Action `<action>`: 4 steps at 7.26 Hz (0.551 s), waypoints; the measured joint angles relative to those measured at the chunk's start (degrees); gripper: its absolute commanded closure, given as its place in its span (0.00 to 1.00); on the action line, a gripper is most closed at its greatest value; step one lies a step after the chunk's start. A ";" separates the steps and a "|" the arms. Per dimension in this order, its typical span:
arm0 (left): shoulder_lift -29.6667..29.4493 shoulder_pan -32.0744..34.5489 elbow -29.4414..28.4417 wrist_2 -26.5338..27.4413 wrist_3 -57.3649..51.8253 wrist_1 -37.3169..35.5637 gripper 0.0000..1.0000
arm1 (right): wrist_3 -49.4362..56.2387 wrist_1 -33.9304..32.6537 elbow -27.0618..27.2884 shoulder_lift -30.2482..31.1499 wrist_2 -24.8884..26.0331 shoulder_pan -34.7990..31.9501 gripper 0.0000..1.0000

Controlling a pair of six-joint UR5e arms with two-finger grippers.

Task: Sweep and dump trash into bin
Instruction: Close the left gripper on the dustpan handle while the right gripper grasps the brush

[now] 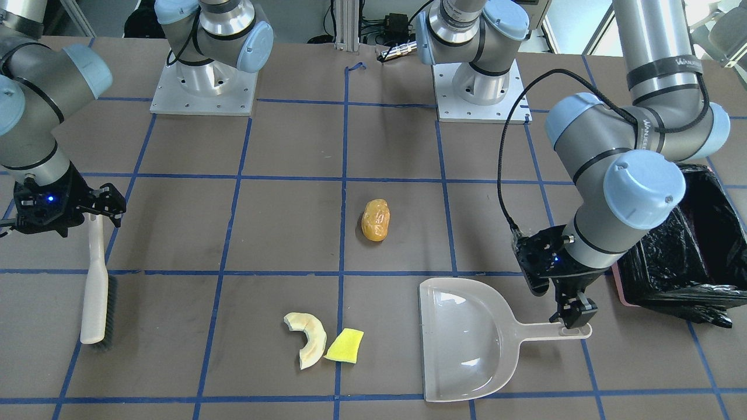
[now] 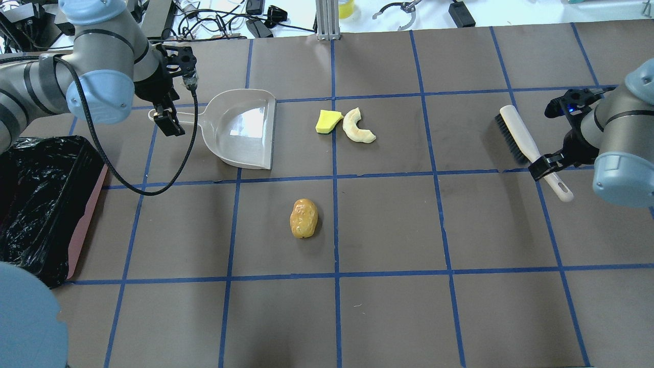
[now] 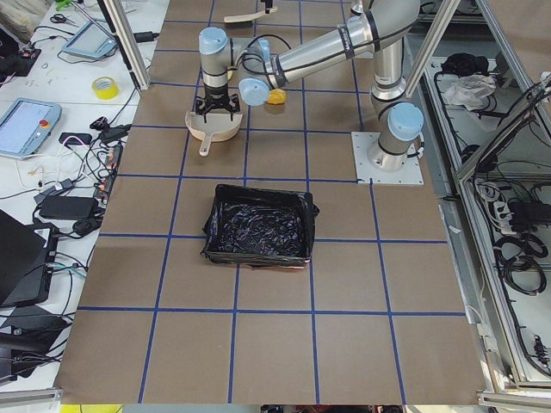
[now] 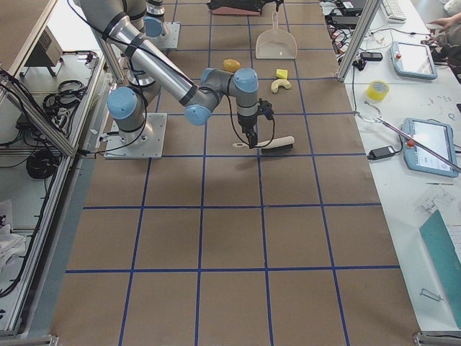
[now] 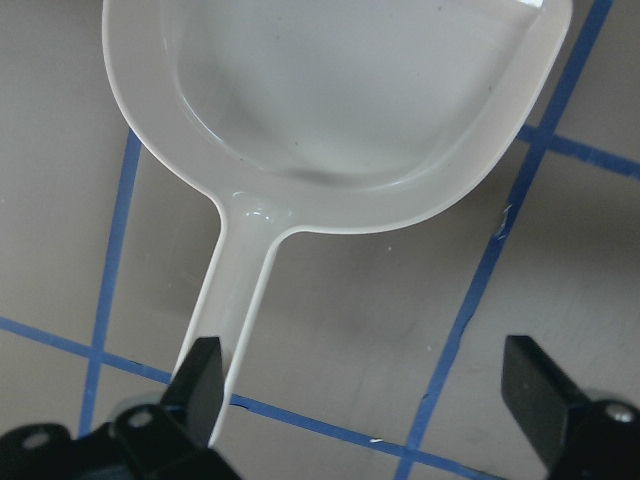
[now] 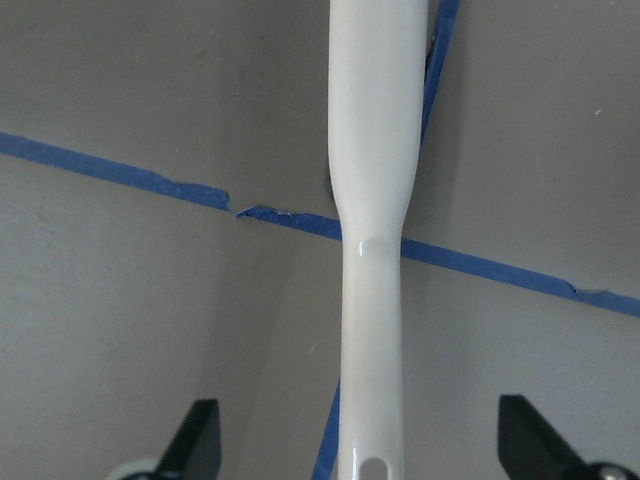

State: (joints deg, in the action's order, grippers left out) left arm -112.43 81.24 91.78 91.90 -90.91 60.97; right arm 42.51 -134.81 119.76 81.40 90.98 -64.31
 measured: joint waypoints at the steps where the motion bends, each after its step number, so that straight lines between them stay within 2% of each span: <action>1: -2.08 -0.92 -0.60 -0.06 -5.75 -2.30 0.00 | 0.72 -0.74 0.08 -1.10 -0.06 0.72 0.05; 2: -3.82 -1.57 -0.84 -0.13 -10.40 -4.51 0.00 | 1.31 -0.92 0.10 -1.72 -0.11 1.38 0.07; 3: -4.99 -1.88 -0.72 -0.17 -12.51 -5.61 0.00 | 1.60 -0.80 0.11 -1.92 -0.16 1.72 0.17; 4: -5.65 -1.99 -0.67 -0.16 -13.25 -6.01 0.00 | 1.67 -0.46 0.11 -1.96 -0.18 1.84 0.23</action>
State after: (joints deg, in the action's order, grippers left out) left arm -118.08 79.25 91.11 91.74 -104.15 54.96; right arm 44.18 -135.27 119.88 79.44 90.80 -62.47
